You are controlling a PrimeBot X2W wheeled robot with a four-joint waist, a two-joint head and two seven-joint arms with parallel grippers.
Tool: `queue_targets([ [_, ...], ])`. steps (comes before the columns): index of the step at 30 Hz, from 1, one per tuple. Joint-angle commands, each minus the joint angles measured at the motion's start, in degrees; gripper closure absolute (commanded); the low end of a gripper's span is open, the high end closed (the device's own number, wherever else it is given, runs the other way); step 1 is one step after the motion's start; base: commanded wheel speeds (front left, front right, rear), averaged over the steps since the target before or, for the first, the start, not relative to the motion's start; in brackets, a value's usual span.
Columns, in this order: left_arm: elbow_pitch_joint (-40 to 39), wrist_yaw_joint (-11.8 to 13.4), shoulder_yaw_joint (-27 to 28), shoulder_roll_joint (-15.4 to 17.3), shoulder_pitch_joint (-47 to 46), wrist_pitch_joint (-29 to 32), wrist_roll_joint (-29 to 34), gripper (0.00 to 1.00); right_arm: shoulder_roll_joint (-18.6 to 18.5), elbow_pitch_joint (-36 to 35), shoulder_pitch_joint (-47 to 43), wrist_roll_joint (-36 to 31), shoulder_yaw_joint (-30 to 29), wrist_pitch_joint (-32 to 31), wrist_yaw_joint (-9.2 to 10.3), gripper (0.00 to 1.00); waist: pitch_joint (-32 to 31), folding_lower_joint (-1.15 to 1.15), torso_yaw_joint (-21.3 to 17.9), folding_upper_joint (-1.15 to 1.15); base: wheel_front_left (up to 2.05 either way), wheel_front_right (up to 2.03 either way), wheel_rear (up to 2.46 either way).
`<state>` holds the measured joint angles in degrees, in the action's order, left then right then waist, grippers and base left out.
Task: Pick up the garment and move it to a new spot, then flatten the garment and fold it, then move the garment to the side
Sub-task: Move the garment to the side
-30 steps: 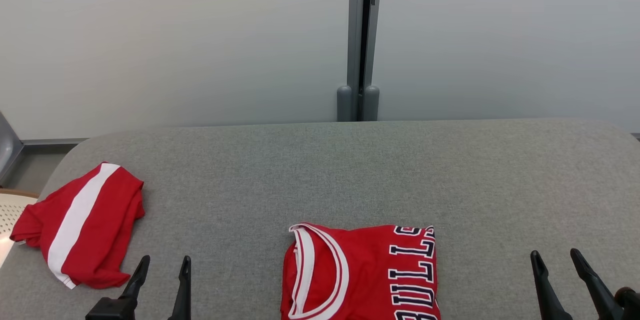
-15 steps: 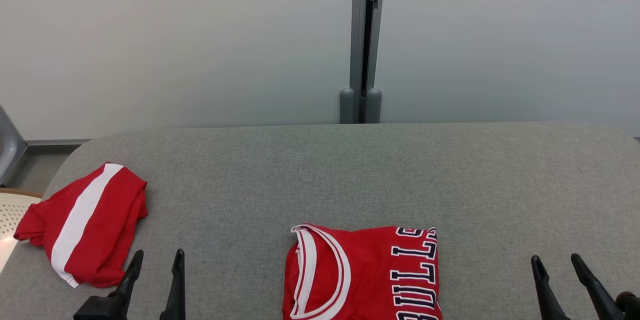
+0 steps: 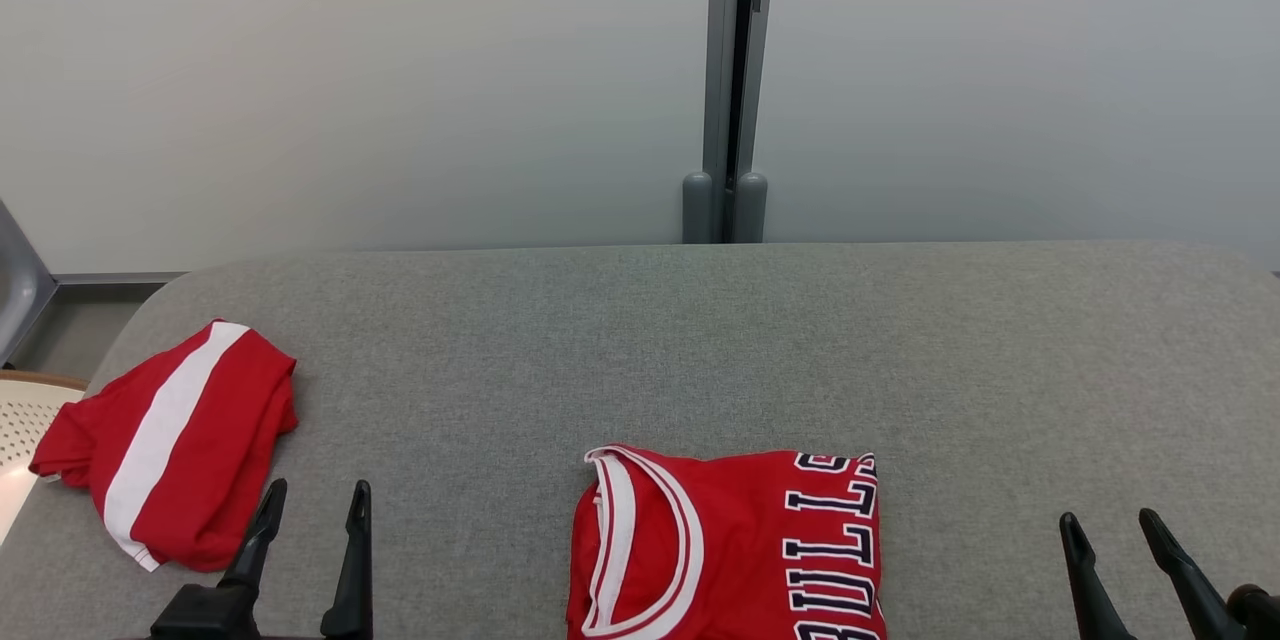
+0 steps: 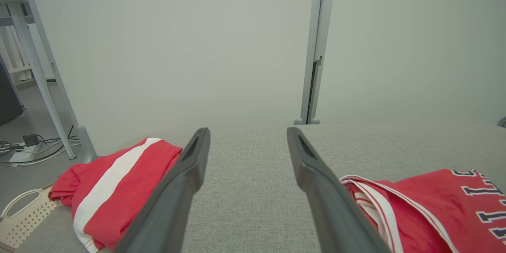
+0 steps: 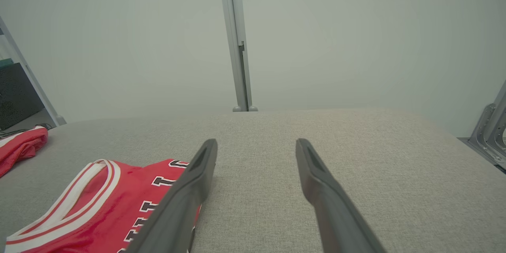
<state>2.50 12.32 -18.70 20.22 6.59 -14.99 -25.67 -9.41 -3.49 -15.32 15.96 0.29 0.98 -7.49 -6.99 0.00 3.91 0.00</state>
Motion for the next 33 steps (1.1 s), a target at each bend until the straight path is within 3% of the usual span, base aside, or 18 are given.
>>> queue_targets([
  [1, 0.3, -0.4, 0.3, -0.1, 0.1, -0.2, 0.6, 0.00, -0.1, -0.2, -0.1, -0.4, -0.1, -0.1, 0.00, 0.00, 0.0, 0.00, 0.0, 0.00, 0.00, 0.00, 0.00],
  [18, 1.8, -1.8, 0.3, -1.1, -1.9, -0.2, 3.4, 0.00, -0.1, 1.3, 1.0, 0.1, 0.1, -1.3, 0.00, 0.00, 1.5, 0.00, 2.1, 0.00, 0.00, 0.00, 0.00],
  [33, 2.4, -5.1, -1.0, -5.1, -9.9, -0.2, 5.7, 0.00, 2.3, 27.7, 10.0, 5.9, 8.7, 1.9, 0.00, 0.00, 6.5, 0.00, 12.4, 0.00, 0.00, 0.00, 0.00],
])
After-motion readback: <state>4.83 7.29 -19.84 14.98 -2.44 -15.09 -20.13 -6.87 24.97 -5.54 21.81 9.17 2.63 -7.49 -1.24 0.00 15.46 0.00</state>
